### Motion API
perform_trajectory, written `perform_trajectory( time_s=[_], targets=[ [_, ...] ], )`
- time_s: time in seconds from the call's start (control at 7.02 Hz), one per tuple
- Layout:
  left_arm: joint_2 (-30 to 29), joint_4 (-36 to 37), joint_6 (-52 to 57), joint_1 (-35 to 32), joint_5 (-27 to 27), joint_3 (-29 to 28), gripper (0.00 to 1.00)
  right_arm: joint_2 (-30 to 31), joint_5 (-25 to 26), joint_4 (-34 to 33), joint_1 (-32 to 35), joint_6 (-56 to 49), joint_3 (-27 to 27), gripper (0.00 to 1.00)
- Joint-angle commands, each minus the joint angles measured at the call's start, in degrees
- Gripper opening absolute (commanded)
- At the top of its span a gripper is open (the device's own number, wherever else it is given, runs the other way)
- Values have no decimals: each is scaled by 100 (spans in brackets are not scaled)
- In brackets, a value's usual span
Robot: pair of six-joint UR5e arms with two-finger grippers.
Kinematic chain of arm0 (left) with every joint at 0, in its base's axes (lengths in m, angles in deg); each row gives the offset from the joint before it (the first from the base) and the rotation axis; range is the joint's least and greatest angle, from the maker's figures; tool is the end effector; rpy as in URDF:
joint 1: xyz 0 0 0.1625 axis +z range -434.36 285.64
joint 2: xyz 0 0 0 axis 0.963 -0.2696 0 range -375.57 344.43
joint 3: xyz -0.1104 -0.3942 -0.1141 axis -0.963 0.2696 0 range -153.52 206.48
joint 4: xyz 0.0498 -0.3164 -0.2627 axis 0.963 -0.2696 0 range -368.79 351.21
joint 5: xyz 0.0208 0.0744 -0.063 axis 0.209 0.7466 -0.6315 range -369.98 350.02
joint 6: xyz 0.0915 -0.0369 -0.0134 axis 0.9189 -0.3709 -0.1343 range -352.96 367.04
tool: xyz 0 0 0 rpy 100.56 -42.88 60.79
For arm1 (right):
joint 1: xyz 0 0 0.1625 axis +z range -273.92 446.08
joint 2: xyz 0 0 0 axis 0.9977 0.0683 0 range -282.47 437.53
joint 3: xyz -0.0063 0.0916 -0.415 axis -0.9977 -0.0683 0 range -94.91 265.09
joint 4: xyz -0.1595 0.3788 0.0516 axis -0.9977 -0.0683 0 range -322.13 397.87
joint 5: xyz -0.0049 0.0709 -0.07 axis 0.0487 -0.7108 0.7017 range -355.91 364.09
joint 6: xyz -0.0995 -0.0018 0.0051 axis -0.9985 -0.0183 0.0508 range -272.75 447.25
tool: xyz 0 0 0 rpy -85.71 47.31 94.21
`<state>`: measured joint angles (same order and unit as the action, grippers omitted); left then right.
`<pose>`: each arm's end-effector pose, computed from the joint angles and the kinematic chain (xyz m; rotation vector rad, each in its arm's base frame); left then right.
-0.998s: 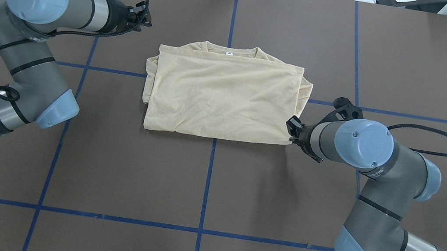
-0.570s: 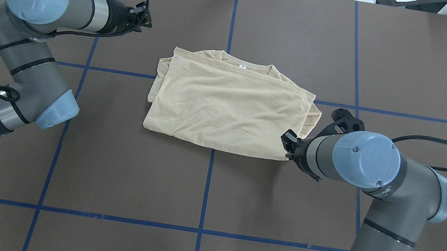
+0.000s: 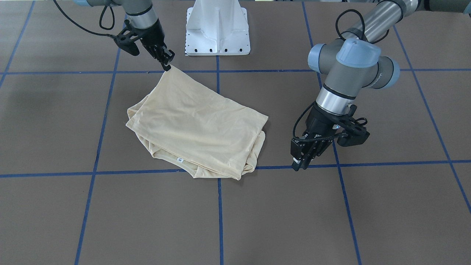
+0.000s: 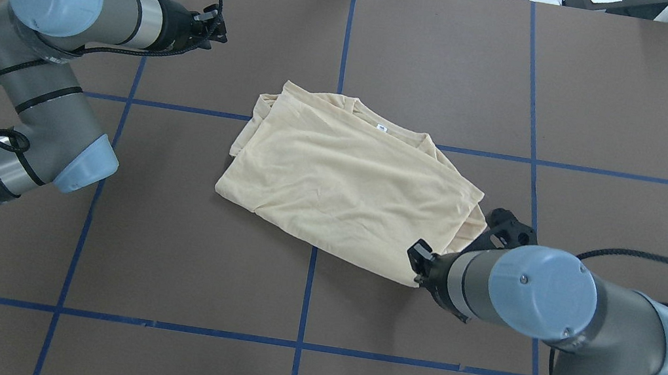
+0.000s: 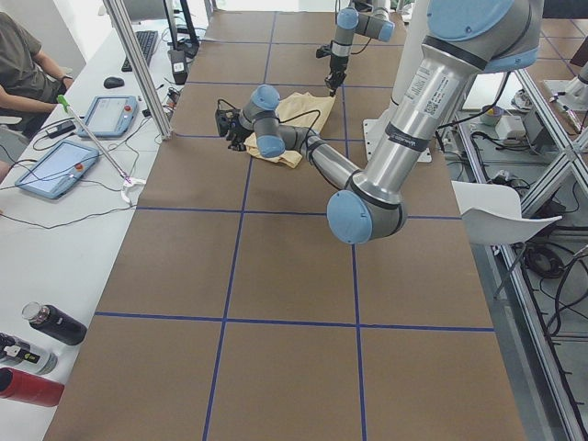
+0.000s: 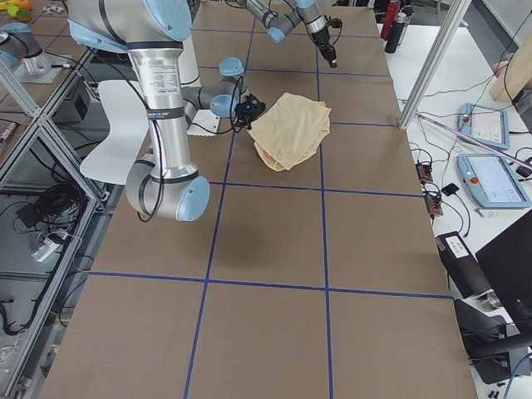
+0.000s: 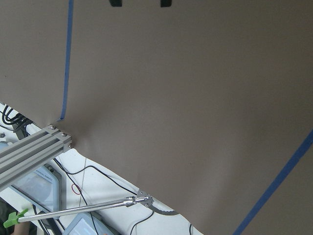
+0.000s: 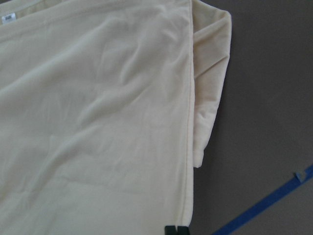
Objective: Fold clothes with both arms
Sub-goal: 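Drag the shirt with the right gripper toward the robot, rotating it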
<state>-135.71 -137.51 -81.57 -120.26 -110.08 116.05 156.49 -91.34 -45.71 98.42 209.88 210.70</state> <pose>0.3914 -0.5701 0.2789 0.3412 1.1714 -0.5748 -0.4520 -0.2257 0.2743 -0.2550 -0.9148 0.6827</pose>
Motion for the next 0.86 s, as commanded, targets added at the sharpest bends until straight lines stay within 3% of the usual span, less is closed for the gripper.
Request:
perform_trajectory(
  time_s=[0.0,0.14,0.43,0.71],
  targets=[
    [-1,5,-25,20,-253,174,38,102,15,-149,-765,384,253,28],
    [8,13,-260,29,-464,288,38,111,119,-219,-907,402,236,99],
    [226,266,-560,299,-607,751,43,102,199,-220,-734,402,297,100],
    [595,1109,-822,1044,-546,1639,50,6,130,-220,54,349,421,100]
  ],
)
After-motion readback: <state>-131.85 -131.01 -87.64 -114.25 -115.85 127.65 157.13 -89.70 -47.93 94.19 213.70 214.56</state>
